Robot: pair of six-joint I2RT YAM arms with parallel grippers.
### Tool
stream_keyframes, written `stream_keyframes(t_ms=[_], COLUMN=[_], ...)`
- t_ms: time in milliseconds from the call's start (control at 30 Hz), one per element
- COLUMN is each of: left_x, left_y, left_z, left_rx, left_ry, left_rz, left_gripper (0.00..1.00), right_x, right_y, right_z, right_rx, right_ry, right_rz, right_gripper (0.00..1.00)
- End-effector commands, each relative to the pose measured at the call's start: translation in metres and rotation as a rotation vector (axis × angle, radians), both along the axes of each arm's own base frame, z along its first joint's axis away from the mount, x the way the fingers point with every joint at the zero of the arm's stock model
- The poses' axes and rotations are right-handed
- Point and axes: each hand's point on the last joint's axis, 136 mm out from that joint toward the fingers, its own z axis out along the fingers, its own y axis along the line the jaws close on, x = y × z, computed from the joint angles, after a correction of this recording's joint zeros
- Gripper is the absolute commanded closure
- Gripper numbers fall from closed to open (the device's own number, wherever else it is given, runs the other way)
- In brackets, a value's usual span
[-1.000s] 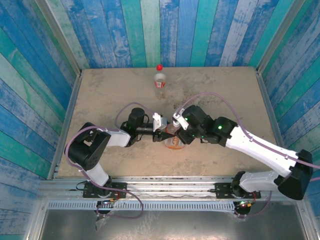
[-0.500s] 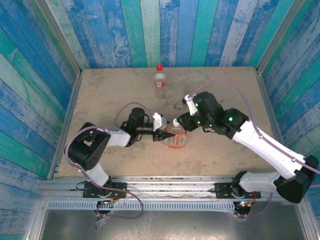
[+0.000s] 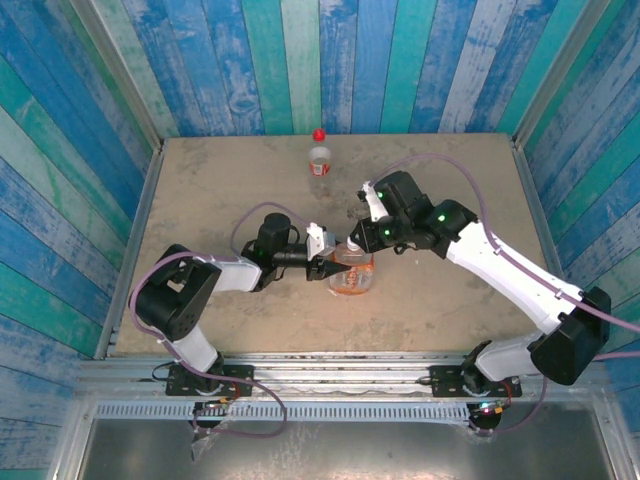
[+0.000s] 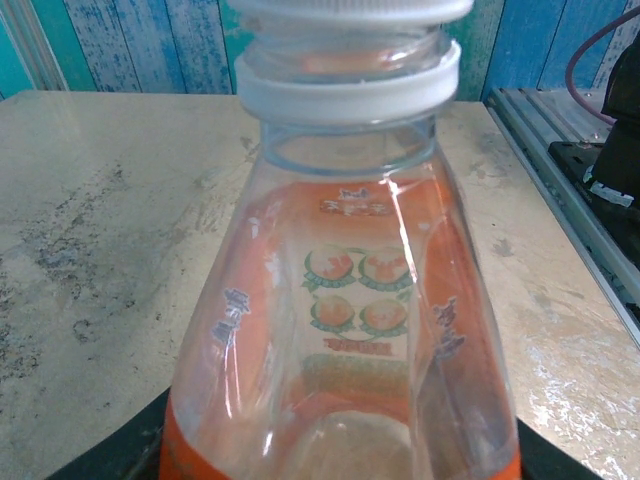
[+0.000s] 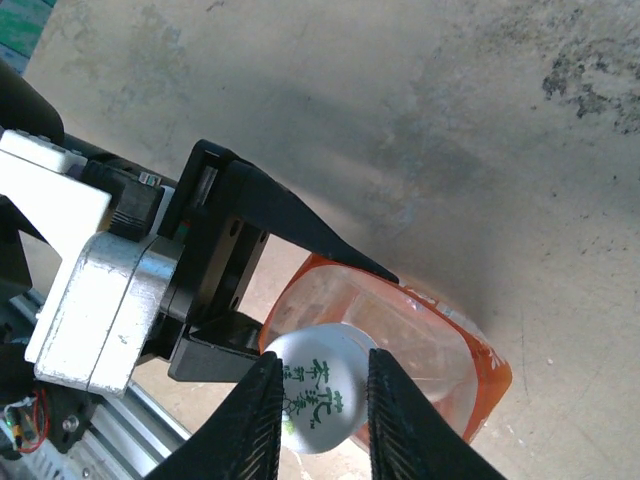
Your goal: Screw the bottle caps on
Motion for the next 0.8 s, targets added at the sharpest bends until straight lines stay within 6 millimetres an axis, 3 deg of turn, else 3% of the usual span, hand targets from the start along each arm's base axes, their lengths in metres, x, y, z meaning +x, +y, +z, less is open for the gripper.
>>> stream_keyframes(t_ms=[0, 600, 767], left_x=[0.004, 0.005, 0.004], left_y=[0.003, 0.001, 0.0], left_z=[0.0, 0.005, 0.009], left_rx=[0.023, 0.013, -0.001], left_ry=[0.005, 0.004, 0.009], left_rz=[0.024, 0.022, 0.012], left_gripper=[0.47, 0.47, 0.47], right_x=[-0.005, -0.016, -0.021], right_y=[0.001, -0.012, -0.014], right_z=[-0.006, -0.026, -0.017], right_rx=[0.008, 0.009, 0.039], right_ry=[0.048, 0.137, 0.122], right_rz=[0.02, -0.034, -0.031], right_gripper=[0.77, 0.87, 0.86])
